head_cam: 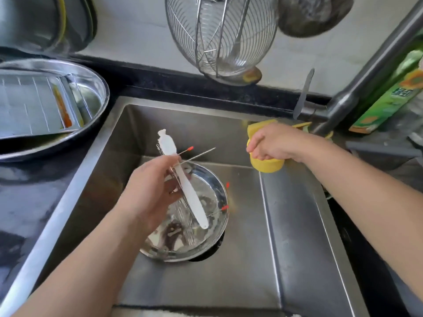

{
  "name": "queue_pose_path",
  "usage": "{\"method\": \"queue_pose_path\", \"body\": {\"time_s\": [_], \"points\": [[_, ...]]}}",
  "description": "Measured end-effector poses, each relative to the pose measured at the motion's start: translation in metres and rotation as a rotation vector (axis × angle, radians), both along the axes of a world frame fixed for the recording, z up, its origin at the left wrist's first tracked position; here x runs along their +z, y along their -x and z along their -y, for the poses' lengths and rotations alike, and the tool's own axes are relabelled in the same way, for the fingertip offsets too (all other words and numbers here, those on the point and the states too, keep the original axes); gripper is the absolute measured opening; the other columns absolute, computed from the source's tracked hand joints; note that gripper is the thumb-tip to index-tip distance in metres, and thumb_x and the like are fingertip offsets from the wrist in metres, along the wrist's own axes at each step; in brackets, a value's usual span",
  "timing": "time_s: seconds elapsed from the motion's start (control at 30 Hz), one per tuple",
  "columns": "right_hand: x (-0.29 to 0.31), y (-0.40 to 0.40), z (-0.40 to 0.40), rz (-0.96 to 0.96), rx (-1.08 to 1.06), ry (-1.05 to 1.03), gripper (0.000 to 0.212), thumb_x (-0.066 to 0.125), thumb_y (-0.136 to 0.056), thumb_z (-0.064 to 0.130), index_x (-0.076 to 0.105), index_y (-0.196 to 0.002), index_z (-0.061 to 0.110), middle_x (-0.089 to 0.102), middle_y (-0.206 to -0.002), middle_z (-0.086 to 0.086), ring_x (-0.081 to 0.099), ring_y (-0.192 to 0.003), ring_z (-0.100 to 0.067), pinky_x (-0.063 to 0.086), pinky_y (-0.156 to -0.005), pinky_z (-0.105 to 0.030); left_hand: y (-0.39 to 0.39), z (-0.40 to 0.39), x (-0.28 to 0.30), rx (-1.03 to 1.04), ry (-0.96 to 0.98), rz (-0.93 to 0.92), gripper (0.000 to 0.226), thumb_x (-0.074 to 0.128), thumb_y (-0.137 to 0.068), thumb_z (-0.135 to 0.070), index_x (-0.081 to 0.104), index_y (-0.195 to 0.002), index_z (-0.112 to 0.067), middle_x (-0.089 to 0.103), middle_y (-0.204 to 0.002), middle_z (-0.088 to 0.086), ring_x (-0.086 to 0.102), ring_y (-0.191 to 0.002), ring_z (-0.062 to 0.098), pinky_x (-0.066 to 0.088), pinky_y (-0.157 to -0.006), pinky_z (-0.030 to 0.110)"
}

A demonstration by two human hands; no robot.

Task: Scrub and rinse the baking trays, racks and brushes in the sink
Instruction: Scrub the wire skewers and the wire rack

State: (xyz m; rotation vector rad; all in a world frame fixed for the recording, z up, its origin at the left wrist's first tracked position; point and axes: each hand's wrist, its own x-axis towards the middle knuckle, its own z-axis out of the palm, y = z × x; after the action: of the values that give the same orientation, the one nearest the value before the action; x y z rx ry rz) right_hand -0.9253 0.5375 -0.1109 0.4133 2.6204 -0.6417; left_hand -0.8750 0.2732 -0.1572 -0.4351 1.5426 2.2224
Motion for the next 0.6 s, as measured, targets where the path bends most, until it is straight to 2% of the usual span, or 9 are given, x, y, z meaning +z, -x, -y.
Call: {"method": "queue_pose_path", "body": {"time_s": [0.1,0.17,0.27,0.33,0.4,0.47,0.5,0.57,0.6], "points": [[0.001,-0.014,0.012,-0.075,0.038,0.094,0.020,0.064,-0.091,-0.004,0.074,-0.097,0.012,0.076,-0.090,-0.009,0.072,-0.083,-0.021,0.059,-0.081,-0.032,0.000,-0.003,0.000,0.051,0.110,-0.089,0.011,0.062,-0.098,-0.020,0.069,-0.094,-0.014,0.059,-0.070,0.002,0.065,-0.061,0.019,0.057,-0.066,0.039],[-0.011,-0.026,0.022,-0.046,0.108,0.069,0.017,0.063,-0.093,-0.002,0.072,-0.101,0.010,0.076,-0.091,-0.010,0.071,-0.072,-0.016,0.060,-0.070,-0.026,-0.001,0.000,-0.001,0.093,0.165,-0.143,0.013,0.061,-0.098,-0.019,0.064,-0.087,-0.014,0.051,-0.072,0.005,0.054,-0.058,0.020,0.048,-0.046,0.028],[-0.044,-0.041,0.032,0.157,0.103,-0.079,0.009,0.057,-0.100,0.002,0.065,-0.100,0.008,0.071,-0.079,-0.011,0.064,-0.066,-0.017,0.054,-0.056,-0.023,-0.004,0.007,0.002,0.098,0.199,-0.222,0.012,0.059,-0.101,-0.021,0.064,-0.092,-0.014,0.053,-0.076,0.003,0.051,-0.068,0.019,0.043,-0.058,0.029],[-0.066,-0.058,0.038,0.354,0.114,-0.180,0.010,0.054,-0.103,0.008,0.063,-0.105,0.002,0.071,-0.077,-0.015,0.062,-0.070,-0.023,0.055,-0.056,-0.027,-0.008,0.011,0.006,0.100,0.206,-0.231,0.012,0.059,-0.103,-0.025,0.065,-0.099,-0.015,0.057,-0.081,0.002,0.051,-0.070,0.017,0.041,-0.061,0.031],[-0.090,-0.070,0.032,0.381,0.142,-0.320,0.022,0.059,-0.100,0.009,0.066,-0.121,0.004,0.074,-0.108,-0.018,0.068,-0.082,-0.027,0.059,-0.073,-0.035,-0.012,0.011,0.006,0.092,0.213,-0.232,0.013,0.059,-0.103,-0.026,0.065,-0.100,-0.014,0.058,-0.083,0.003,0.050,-0.068,0.016,0.040,-0.061,0.031],[-0.103,-0.078,0.031,0.260,0.260,-0.505,0.030,0.065,-0.093,0.009,0.068,-0.122,0.013,0.069,-0.126,-0.012,0.069,-0.097,-0.024,0.058,-0.088,-0.037,-0.011,0.009,0.006,0.099,0.235,-0.246,0.015,0.059,-0.103,-0.024,0.064,-0.095,-0.013,0.057,-0.081,0.003,0.050,-0.069,0.017,0.041,-0.065,0.033],[-0.110,-0.079,0.034,0.270,0.263,-0.533,0.036,0.067,-0.091,0.009,0.066,-0.127,0.011,0.068,-0.129,-0.010,0.068,-0.102,-0.025,0.058,-0.085,-0.036,-0.010,0.009,0.007,0.109,0.255,-0.256,0.016,0.058,-0.102,-0.024,0.064,-0.092,-0.013,0.056,-0.081,0.004,0.050,-0.071,0.018,0.041,-0.068,0.035],[-0.122,-0.064,0.036,0.346,0.364,-0.638,0.042,0.066,-0.093,0.011,0.062,-0.135,0.006,0.064,-0.135,-0.010,0.065,-0.110,-0.028,0.054,-0.066,-0.032,-0.006,0.009,0.005,0.133,0.287,-0.278,0.018,0.058,-0.101,-0.024,0.064,-0.090,-0.012,0.056,-0.082,0.005,0.051,-0.073,0.019,0.041,-0.069,0.036],[-0.135,-0.054,0.032,0.300,0.361,-0.647,0.043,0.064,-0.094,0.012,0.060,-0.137,0.005,0.062,-0.138,-0.010,0.063,-0.115,-0.029,0.053,-0.065,-0.032,-0.002,0.010,0.003,0.139,0.300,-0.288,0.018,0.058,-0.101,-0.025,0.065,-0.091,-0.011,0.056,-0.081,0.006,0.050,-0.072,0.019,0.040,-0.068,0.035]]}}
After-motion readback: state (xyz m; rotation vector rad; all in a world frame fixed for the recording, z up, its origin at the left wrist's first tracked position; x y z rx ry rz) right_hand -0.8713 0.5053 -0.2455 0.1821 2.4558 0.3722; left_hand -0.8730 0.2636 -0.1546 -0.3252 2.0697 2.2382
